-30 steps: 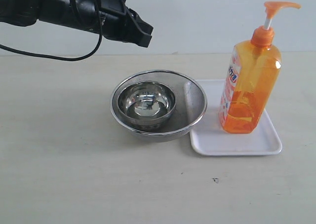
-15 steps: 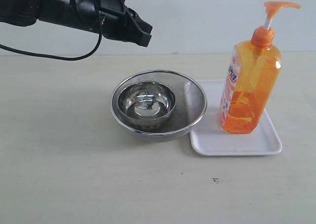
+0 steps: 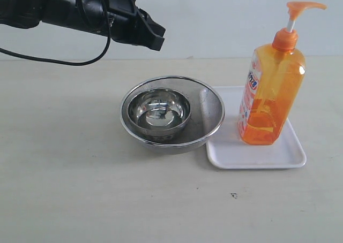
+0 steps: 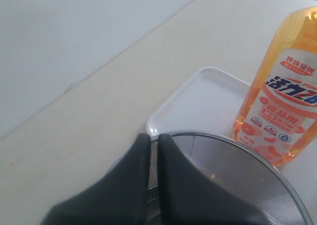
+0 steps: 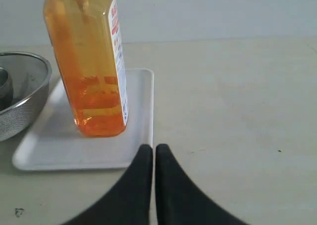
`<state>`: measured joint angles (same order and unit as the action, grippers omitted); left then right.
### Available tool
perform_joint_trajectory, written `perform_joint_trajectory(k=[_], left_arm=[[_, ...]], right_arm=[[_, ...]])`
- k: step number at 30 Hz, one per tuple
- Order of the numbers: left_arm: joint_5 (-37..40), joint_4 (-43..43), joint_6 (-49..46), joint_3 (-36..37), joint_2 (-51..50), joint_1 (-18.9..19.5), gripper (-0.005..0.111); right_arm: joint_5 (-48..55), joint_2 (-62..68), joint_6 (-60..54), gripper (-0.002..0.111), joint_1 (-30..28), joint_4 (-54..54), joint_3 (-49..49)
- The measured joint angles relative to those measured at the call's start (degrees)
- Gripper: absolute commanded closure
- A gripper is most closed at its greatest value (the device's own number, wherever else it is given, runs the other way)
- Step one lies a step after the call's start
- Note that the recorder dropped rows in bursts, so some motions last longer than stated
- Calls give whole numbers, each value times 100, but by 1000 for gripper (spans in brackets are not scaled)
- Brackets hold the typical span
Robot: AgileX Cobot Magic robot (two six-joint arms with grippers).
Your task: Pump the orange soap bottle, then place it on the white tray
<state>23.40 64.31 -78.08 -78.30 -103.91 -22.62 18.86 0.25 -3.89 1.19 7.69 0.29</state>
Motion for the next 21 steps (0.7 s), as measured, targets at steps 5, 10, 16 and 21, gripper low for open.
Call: perform_joint_trajectory(k=[5,10,16,21], left_arm=[[0,0,0,0,0,0,102],[0,0,0,0,0,0,102],[0,0,0,0,0,0,102],[0,0,0,0,0,0,102]], right_arm=[[0,0,280,108,0,-12,0],[0,0,318,108,0,-12,0],[0,0,329,108,0,-12,0],[0,0,329,108,0,-12,0]])
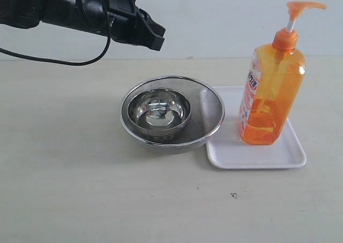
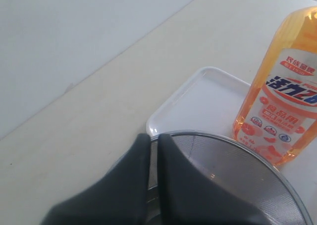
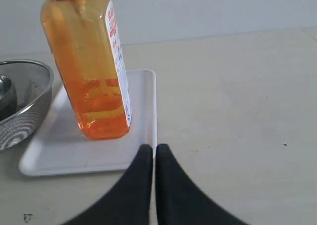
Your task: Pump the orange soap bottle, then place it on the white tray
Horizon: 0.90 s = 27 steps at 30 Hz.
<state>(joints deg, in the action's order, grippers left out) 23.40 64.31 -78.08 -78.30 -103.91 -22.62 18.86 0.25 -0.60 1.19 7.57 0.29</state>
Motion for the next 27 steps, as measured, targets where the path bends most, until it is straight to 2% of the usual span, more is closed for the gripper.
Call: perform_joint_trajectory(k=[12,18,23,27], left_arm=[[-38,0,0,0,0,0,102],[-546,0,0,36,102,0,102],[-717,0,0,81,798,0,102],[-737,11,0,208,2211,0,102]], right_arm=[[2,0,16,108,0,0,0],[2,0,16,108,0,0,0],[2,0,16,108,0,0,0],[2,0,16,108,0,0,0]])
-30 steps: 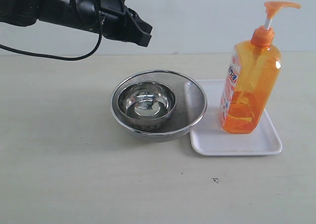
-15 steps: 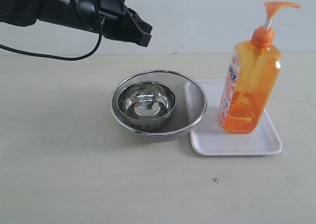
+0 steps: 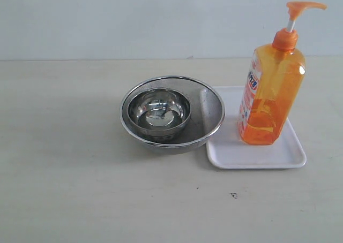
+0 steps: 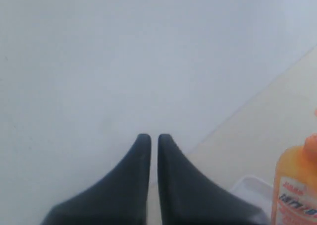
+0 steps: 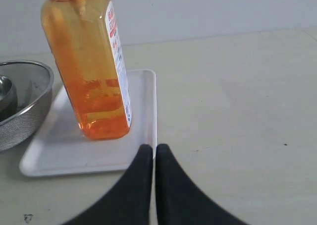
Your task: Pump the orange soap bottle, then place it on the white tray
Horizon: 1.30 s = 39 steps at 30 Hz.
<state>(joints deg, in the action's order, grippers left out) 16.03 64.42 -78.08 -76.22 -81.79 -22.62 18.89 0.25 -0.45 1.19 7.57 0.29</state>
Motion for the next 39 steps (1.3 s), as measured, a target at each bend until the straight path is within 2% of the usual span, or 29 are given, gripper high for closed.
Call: perform_joint_trajectory(k=[2,3,4,6,7,9,12,14,16,22,26,31,33,35,36,38,39], left_arm=[[-99,0,0,409,873,0,102],[-286,0,0,848,1470,0,102],[-348,0,0,1003,1648,0,102],[-859,89,0,2231,2714,2,102],[-1000,140,0,2577,3042,40,102],[-1311,415,10,3692,3826,180,102],[-1636,735,63,5260,4988,589,102],[-1677,784,140,6084,5846,843,102],[-1686,796,178,6507,6409,962,102],[-1700,796,436,7284,7604,1013,102],[-1690,796,924,7423,8071,1013,102],[-1677,943,2233,7446,8156,1013,102],[-1603,952,3348,7446,8157,1013,102],[-1438,553,4325,7446,8157,1013,102],[-1330,14,5025,7446,8157,1013,102],[-1218,-983,5836,7446,8157,1013,102],[-1181,-1813,6112,7459,8157,1013,102]], right_arm=[[0,0,0,108,0,0,0],[0,0,0,108,0,0,0],[0,0,0,108,0,0,0],[0,0,0,108,0,0,0],[0,0,0,108,0,0,0],[0,0,0,108,0,0,0],[0,0,0,108,0,0,0],[0,0,0,108,0,0,0],[0,0,0,108,0,0,0],[0,0,0,108,0,0,0],[0,0,0,108,0,0,0],[0,0,0,108,0,0,0],[0,0,0,108,0,0,0],[0,0,0,108,0,0,0],[0,0,0,108,0,0,0],[0,0,0,108,0,0,0],[0,0,0,108,0,0,0]])
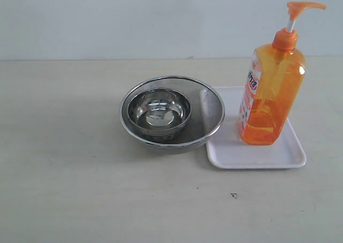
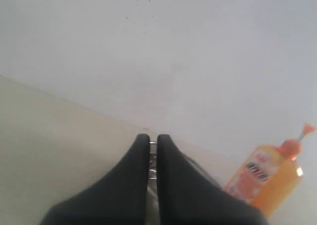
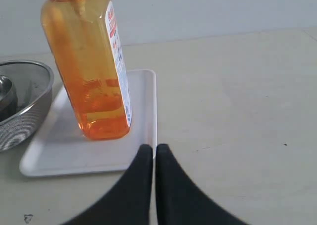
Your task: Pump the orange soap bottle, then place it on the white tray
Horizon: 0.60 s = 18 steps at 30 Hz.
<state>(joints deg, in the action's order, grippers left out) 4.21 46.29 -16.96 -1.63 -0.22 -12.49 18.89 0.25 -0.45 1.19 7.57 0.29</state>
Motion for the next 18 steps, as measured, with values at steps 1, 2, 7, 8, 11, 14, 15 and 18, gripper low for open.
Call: perform_joint_trajectory(k=[1,2,7,8,11,14,15,18], left_arm=[[1,-561,145,0,0,0,102],[26,-1216,209,0,0,0,102],[92,-2793,-356,0,0,0,102],[123,-2883,-483,0,0,0,102],[174,-2994,-619,0,0,3,102],[245,-3002,-512,13,0,160,102],[271,-3002,-414,37,0,223,102],[483,-3015,149,128,0,546,102]], right_arm=[[0,0,0,108,0,0,0],[0,0,0,108,0,0,0],[0,0,0,108,0,0,0],[0,0,0,108,0,0,0],[0,0,0,108,0,0,0],[0,0,0,108,0,0,0],[0,0,0,108,0,0,0],[0,0,0,108,0,0,0]])
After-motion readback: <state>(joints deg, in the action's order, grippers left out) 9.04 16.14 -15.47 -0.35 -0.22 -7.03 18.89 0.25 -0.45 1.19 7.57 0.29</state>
